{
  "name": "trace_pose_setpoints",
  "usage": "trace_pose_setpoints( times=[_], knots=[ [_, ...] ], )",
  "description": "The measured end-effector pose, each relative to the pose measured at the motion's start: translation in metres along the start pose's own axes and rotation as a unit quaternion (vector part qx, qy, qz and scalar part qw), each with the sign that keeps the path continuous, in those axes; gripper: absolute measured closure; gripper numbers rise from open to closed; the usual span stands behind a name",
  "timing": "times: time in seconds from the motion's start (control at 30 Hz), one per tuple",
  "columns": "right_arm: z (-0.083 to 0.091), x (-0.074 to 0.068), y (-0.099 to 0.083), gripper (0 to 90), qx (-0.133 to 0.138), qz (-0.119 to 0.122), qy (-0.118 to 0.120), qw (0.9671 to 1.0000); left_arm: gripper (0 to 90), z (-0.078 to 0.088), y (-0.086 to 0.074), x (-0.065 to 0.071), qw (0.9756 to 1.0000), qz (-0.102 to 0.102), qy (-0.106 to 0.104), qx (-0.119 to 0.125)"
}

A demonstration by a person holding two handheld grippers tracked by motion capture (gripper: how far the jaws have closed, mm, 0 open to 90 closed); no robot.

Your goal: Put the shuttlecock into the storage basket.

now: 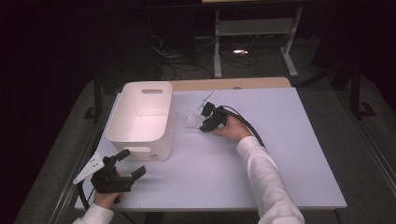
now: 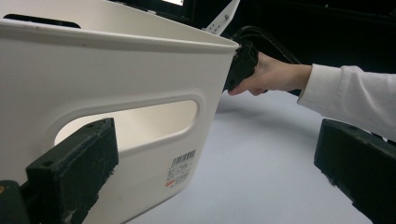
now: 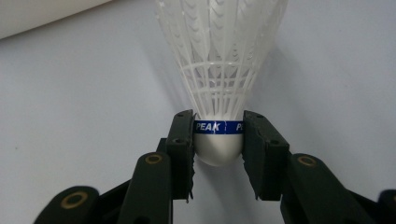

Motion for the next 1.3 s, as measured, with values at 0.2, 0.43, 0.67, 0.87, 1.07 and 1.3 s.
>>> trace_pose_setpoints(
  times=[0.2, 0.43, 0.67, 0.87, 1.07, 1.3],
  knots=[
    [0.007, 0.0, 0.002, 63.8, 0.007, -0.008, -0.001, 0.9999, 0.0, 0.0, 0.0, 0.0, 1.0, -0.002, -0.001, 0.0],
    [0.013, -0.002, 0.006, 63.7, 0.015, -0.006, 0.001, 0.9999, 0.0, -0.001, 0.0, 0.001, 1.0, 0.001, -0.003, -0.001],
    [0.02, -0.004, 0.008, 63.8, 0.018, -0.004, -0.002, 0.9998, 0.0, -0.001, -0.001, 0.0, 1.0, 0.0, -0.003, -0.003],
    [0.03, -0.007, 0.013, 63.8, 0.028, 0.006, -0.003, 0.9996, 0.0, -0.001, -0.001, -0.001, 1.0, -0.003, -0.003, -0.004],
    [0.041, -0.011, 0.019, 63.8, 0.041, 0.01, 0.003, 0.9991, 0.0, -0.002, 0.0, 0.0, 1.0, 0.003, -0.004, -0.002],
    [0.057, -0.011, 0.025, 63.8, 0.048, -0.001, 0.008, 0.9988, 0.0, -0.002, -0.001, -0.001, 1.0, 0.006, -0.003, -0.002]
  ],
)
Point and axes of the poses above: each handheld gripper's, and its own axes: z roughly backward along the jaws, y roughly out of its top, x roughly to its right, the point moved 10 cm from there along -z, roughly forward along the jaws, and after that the axes turned 6 degrees about z, right-handed, at the moved point
